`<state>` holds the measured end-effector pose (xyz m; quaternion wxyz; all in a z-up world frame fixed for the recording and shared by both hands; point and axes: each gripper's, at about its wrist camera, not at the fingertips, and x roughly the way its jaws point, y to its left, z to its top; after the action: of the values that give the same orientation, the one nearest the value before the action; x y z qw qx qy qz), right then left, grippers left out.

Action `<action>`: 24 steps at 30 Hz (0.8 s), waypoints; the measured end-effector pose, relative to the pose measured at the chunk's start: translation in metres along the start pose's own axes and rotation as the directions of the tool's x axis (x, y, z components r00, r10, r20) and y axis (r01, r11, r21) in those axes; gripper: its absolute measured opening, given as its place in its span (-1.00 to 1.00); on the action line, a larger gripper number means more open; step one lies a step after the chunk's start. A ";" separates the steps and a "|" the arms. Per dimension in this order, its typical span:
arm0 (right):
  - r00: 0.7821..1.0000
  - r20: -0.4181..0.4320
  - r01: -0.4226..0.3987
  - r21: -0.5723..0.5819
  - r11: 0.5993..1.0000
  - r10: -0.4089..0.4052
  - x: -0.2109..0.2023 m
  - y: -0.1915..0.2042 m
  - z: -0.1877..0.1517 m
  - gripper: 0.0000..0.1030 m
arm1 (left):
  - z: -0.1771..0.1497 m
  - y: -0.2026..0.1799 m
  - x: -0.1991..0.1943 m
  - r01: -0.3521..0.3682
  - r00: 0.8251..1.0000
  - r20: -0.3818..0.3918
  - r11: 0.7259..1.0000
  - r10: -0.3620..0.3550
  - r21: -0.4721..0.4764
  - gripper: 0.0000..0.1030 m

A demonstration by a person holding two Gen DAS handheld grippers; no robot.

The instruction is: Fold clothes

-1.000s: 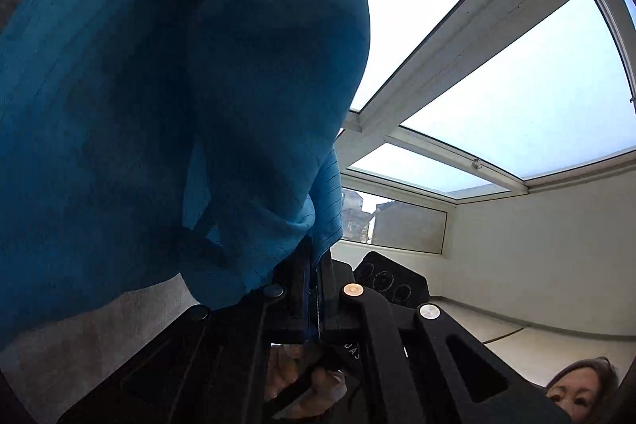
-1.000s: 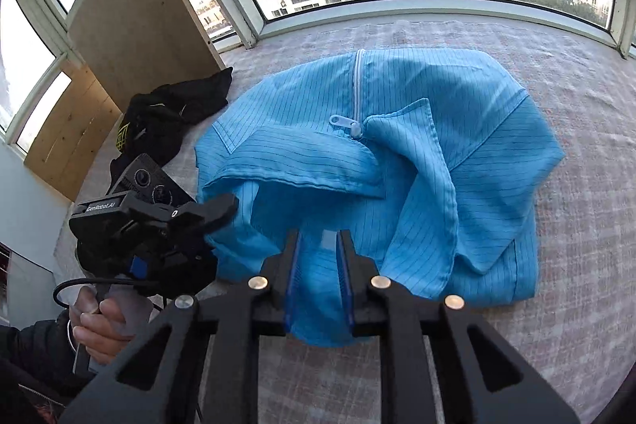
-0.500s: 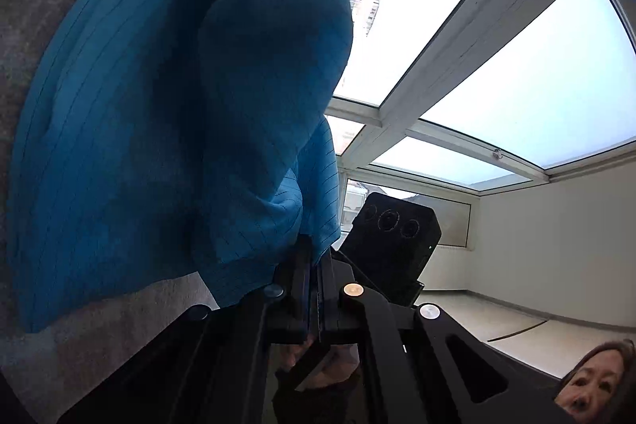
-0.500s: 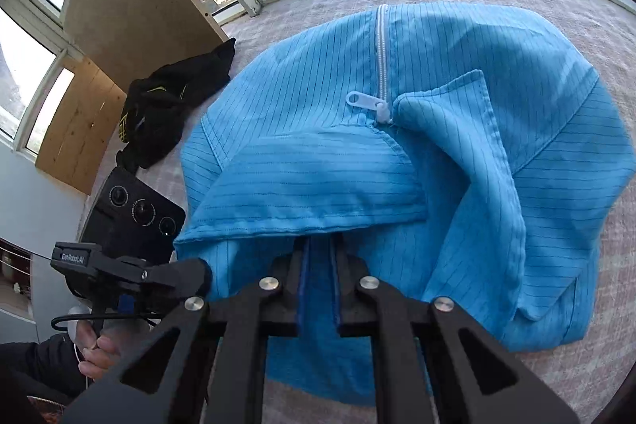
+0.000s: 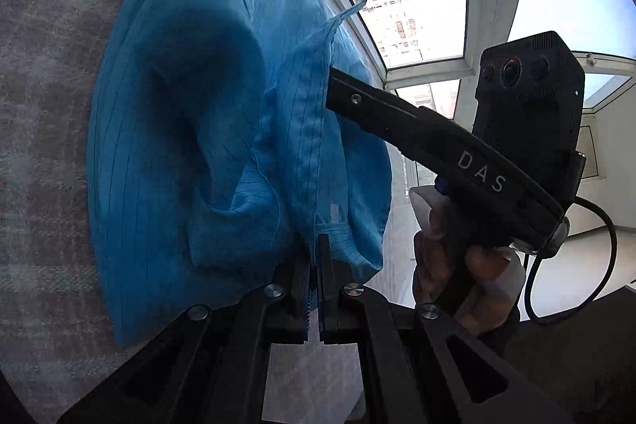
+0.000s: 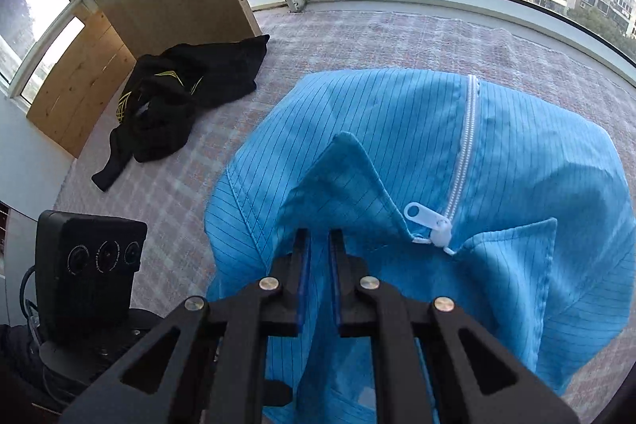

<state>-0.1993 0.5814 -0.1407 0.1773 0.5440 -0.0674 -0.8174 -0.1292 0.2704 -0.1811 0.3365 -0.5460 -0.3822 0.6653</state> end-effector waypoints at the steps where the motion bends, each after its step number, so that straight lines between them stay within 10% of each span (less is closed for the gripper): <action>1: 1.000 -0.015 -0.002 -0.004 1.000 0.002 0.007 0.000 0.003 -0.81 | 0.002 0.000 0.000 -0.027 1.000 0.002 1.000 0.027 0.010 -0.97; 8: 0.996 -0.092 0.009 -0.003 1.000 -0.010 0.039 -0.014 0.018 -0.85 | 0.014 -0.004 0.002 -0.216 0.976 -0.009 0.970 0.218 0.115 -0.97; 16: 0.999 -0.003 0.047 -0.047 0.998 -0.047 -0.015 -0.011 0.017 -0.84 | 0.023 -0.008 0.013 -0.218 0.975 -0.023 0.970 0.222 0.108 -0.97; 24: 0.998 -0.038 0.048 -0.099 0.994 -0.052 0.027 0.008 0.043 -0.84 | 0.005 -0.022 0.025 -0.219 0.974 -0.034 0.965 0.226 0.143 -0.97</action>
<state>-0.2460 0.5603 -0.1439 0.1844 0.5525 -0.0100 -0.8128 -0.1375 0.3020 -0.1727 0.3060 -0.5773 -0.2630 0.7099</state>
